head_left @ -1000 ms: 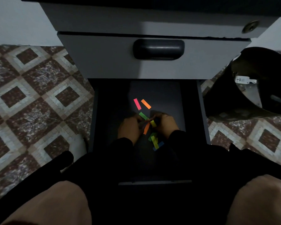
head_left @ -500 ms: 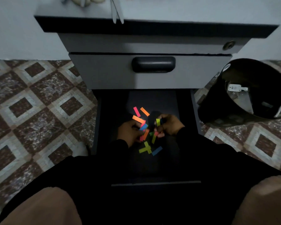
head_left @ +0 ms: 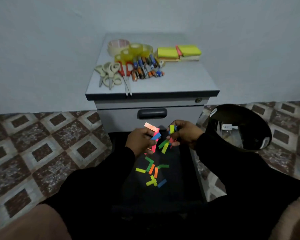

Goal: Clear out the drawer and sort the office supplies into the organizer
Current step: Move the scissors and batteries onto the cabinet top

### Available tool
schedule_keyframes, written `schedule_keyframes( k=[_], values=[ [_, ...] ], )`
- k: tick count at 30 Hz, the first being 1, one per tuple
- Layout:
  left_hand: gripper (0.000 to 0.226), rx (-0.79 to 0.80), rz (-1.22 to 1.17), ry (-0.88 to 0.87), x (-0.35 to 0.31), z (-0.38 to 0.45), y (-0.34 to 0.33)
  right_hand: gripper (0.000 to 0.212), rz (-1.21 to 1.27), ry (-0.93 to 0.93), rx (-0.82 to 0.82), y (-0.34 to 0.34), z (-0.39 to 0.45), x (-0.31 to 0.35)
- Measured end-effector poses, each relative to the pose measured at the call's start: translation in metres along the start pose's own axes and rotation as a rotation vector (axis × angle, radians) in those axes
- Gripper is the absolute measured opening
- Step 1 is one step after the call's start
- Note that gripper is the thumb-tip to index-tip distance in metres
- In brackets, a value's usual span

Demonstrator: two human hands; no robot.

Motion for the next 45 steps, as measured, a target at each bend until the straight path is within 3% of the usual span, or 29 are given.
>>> schedule_keyframes(
  k=[11, 21, 29, 39, 45],
  values=[
    [0.016, 0.032, -0.001, -0.163, -0.125, -0.008, -0.024, 0.027, 0.012, 0.121, -0.095, 0.062, -0.020, 0.110],
    [0.023, -0.015, 0.067, -0.249, -0.189, 0.038, -0.023, 0.029, -0.046, 0.122, -0.166, 0.104, 0.029, 0.165],
    [0.018, -0.050, 0.162, -0.226, -0.194, 0.076, -0.017, 0.024, -0.367, 0.104, -0.181, 0.117, 0.065, 0.175],
    [0.019, -0.047, 0.207, -0.193, -0.192, 0.095, -0.020, 0.064, -0.930, 0.215, -0.188, 0.120, 0.072, 0.182],
    [0.021, -0.045, 0.207, -0.186, -0.191, 0.106, -0.027, 0.074, -0.947, 0.283, -0.232, 0.131, 0.067, 0.186]
  ],
)
Point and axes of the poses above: each hand's wrist, its own z-axis towards the middle knuckle, its own y-axis out of the back of the hand, x = y × z, the point moved 8 cm from there along z, towards the middle knuckle, and after that the axes turned 10 degrees about -z, right-handed, at the moved point
